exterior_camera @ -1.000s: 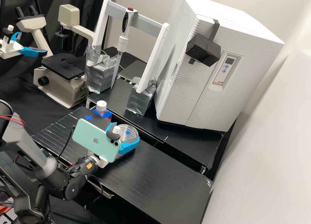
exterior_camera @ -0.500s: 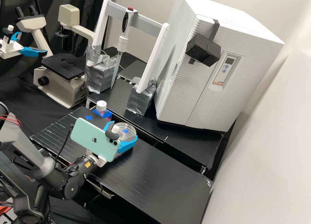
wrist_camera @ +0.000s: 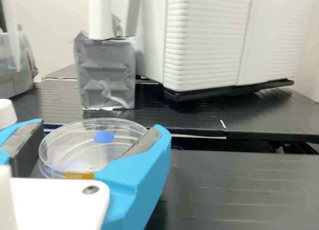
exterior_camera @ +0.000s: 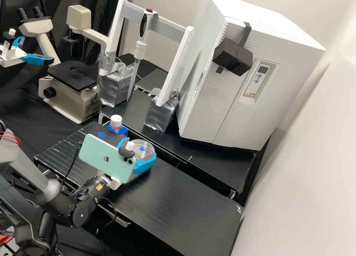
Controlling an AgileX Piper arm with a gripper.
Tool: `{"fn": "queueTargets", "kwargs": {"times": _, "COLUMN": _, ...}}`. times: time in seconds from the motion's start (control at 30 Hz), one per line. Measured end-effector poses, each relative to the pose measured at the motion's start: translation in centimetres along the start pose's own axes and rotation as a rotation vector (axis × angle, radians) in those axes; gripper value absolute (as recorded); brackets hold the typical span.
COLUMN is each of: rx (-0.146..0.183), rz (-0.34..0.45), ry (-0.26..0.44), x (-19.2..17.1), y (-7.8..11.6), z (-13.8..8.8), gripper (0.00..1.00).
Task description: Close the lid
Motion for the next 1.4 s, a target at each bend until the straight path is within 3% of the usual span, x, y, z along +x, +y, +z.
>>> {"fn": "queueTargets", "kwargs": {"times": 0.3, "rx": -0.011, "rz": -0.012, "ry": 0.009, "x": -0.05, "y": -0.11, "z": -0.19, "gripper": 0.00}}
{"fn": "queueTargets", "kwargs": {"times": 0.5, "rx": 0.017, "rz": -0.022, "ry": 0.000, "x": 0.08, "y": -0.20, "z": 0.21, "gripper": 0.00}}
{"fn": "queueTargets", "kwargs": {"times": 1.07, "rx": 0.026, "rz": -0.016, "ry": -0.005, "x": 0.06, "y": -0.12, "z": 0.39, "gripper": 0.00}}
{"fn": "queueTargets", "kwargs": {"times": 1.4, "rx": -0.008, "rz": -0.003, "ry": 0.003, "x": -0.11, "y": 0.02, "z": -0.06, "gripper": 0.00}}
